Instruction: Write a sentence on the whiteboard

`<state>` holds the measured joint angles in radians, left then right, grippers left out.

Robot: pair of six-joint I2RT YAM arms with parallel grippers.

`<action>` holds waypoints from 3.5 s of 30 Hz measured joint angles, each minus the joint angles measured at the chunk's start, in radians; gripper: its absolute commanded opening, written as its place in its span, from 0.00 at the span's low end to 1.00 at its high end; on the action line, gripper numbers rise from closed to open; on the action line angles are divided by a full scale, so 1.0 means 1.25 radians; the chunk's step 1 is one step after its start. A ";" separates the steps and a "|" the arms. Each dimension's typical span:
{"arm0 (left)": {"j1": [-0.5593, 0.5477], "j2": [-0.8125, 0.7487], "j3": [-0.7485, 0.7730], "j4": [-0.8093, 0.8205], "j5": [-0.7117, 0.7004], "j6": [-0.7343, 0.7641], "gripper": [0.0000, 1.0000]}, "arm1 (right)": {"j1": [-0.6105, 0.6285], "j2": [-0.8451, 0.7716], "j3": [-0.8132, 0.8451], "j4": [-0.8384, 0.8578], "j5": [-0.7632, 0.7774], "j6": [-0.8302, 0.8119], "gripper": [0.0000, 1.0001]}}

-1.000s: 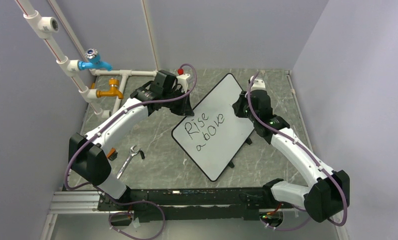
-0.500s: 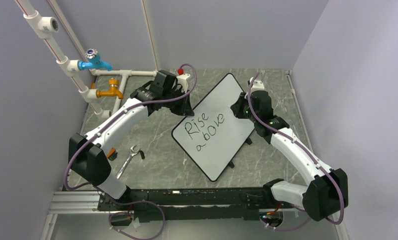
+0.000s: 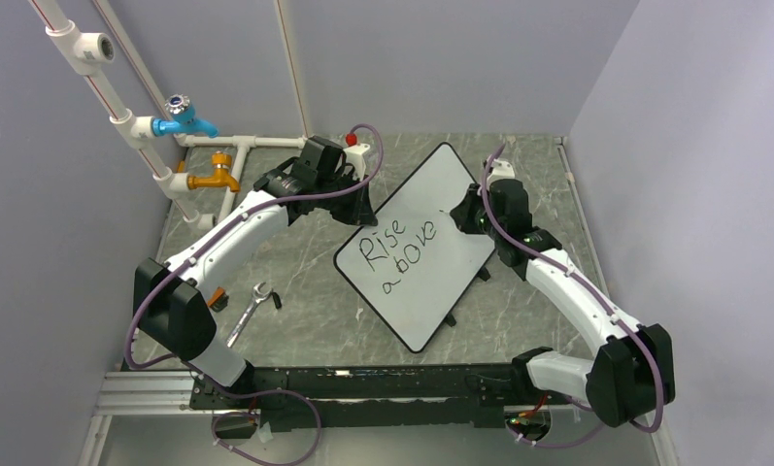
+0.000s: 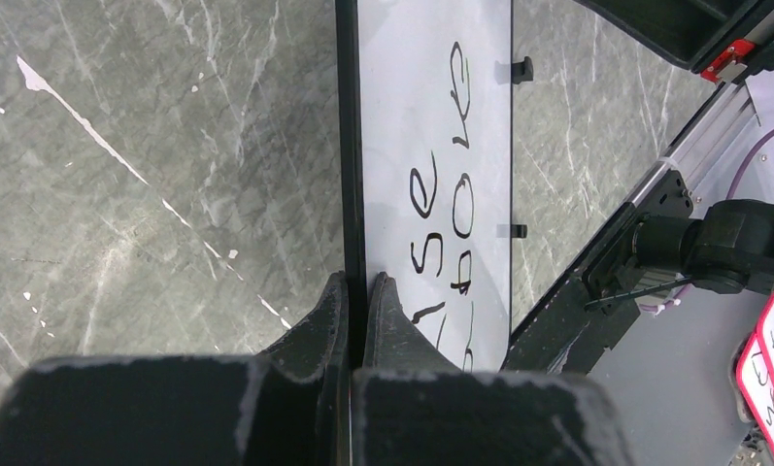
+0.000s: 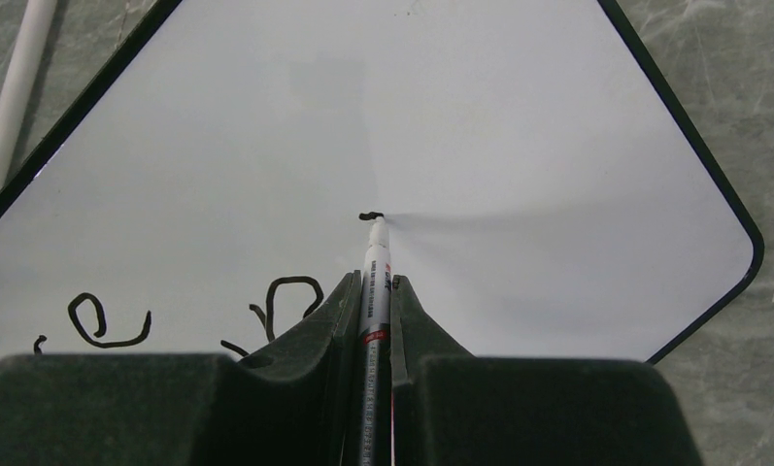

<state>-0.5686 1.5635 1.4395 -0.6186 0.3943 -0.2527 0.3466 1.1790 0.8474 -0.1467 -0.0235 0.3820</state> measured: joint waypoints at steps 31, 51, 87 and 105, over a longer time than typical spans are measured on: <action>0.000 0.000 0.000 -0.008 0.000 0.000 0.00 | -0.010 -0.027 0.011 -0.011 -0.067 0.033 0.00; 0.000 0.000 0.000 -0.011 -0.004 0.000 0.00 | -0.010 0.019 0.024 0.023 -0.086 0.052 0.00; -0.008 -0.005 0.000 -0.005 -0.008 0.000 0.00 | -0.047 0.029 0.041 0.011 -0.049 0.032 0.00; -0.013 -0.007 0.000 -0.020 -0.021 0.000 0.00 | -0.072 0.081 0.056 0.034 -0.057 0.029 0.00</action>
<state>-0.5842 1.5547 1.4395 -0.6437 0.3679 -0.2531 0.2569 1.2808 0.9176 -0.1043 -0.0944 0.4187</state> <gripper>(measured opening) 0.025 0.138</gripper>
